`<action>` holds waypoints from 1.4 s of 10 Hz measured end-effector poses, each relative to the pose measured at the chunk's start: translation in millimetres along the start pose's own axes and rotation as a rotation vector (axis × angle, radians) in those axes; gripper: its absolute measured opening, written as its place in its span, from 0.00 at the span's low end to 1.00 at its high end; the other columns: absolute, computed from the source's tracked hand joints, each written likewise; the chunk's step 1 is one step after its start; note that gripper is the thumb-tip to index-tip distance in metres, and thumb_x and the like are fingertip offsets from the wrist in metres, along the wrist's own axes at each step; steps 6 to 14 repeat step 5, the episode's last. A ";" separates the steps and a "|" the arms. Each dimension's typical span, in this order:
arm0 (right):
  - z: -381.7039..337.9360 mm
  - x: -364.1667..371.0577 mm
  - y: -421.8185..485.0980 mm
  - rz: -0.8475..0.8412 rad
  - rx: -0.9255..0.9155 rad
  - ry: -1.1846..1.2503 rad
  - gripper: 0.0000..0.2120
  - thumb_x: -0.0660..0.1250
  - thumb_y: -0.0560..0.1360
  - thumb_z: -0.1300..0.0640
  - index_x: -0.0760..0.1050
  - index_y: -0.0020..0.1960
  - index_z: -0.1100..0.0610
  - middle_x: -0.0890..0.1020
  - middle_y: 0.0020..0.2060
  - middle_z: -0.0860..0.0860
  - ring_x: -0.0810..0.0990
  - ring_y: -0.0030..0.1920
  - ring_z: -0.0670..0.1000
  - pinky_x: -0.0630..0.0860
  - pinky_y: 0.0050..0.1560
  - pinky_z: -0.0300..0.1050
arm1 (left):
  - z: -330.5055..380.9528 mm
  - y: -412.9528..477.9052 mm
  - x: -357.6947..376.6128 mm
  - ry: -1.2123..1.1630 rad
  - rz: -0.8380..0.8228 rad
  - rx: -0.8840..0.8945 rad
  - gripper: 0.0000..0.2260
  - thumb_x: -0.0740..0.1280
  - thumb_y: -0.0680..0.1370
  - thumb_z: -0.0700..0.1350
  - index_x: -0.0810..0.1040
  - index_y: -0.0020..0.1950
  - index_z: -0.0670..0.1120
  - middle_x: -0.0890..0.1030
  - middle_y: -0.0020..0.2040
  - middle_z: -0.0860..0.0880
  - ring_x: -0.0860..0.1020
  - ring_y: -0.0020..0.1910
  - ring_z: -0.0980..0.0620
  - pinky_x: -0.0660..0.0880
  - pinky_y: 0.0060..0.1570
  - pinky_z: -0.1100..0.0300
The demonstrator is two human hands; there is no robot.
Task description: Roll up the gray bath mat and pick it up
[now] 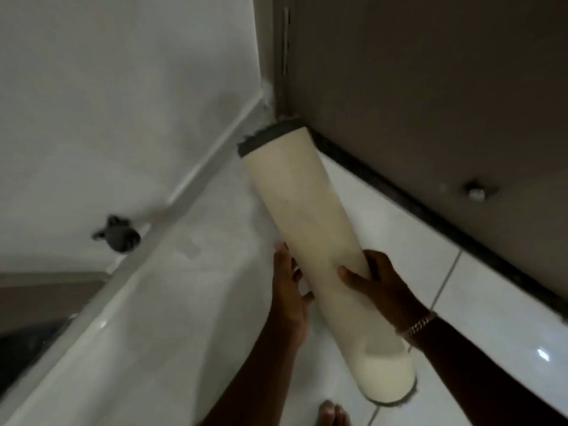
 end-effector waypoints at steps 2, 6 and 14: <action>-140.1 4.2 48.0 -0.079 -0.201 0.184 0.49 0.78 0.55 0.32 0.69 0.68 0.55 0.80 0.61 0.55 0.81 0.58 0.58 0.79 0.57 0.59 | 145.8 13.6 67.9 0.285 0.003 0.469 0.16 0.55 0.81 0.59 0.72 0.66 0.57 0.77 0.65 0.50 0.76 0.63 0.48 0.73 0.64 0.37; -255.4 36.9 78.5 0.187 -0.355 -0.283 0.32 0.68 0.75 0.44 0.65 0.72 0.60 0.74 0.69 0.59 0.72 0.69 0.59 0.68 0.70 0.54 | 279.6 21.5 85.9 0.574 0.129 0.409 0.21 0.58 0.82 0.52 0.65 0.74 0.49 0.70 0.73 0.44 0.70 0.69 0.41 0.69 0.70 0.43; -255.4 36.9 78.5 0.187 -0.355 -0.283 0.32 0.68 0.75 0.44 0.65 0.72 0.60 0.74 0.69 0.59 0.72 0.69 0.59 0.68 0.70 0.54 | 279.6 21.5 85.9 0.574 0.129 0.409 0.21 0.58 0.82 0.52 0.65 0.74 0.49 0.70 0.73 0.44 0.70 0.69 0.41 0.69 0.70 0.43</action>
Point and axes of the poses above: each hand's wrist, its own y-axis towards the middle knuckle, its own x-axis out of the palm, z = x × y, the point moved 2 cm from there along y, towards the middle knuckle
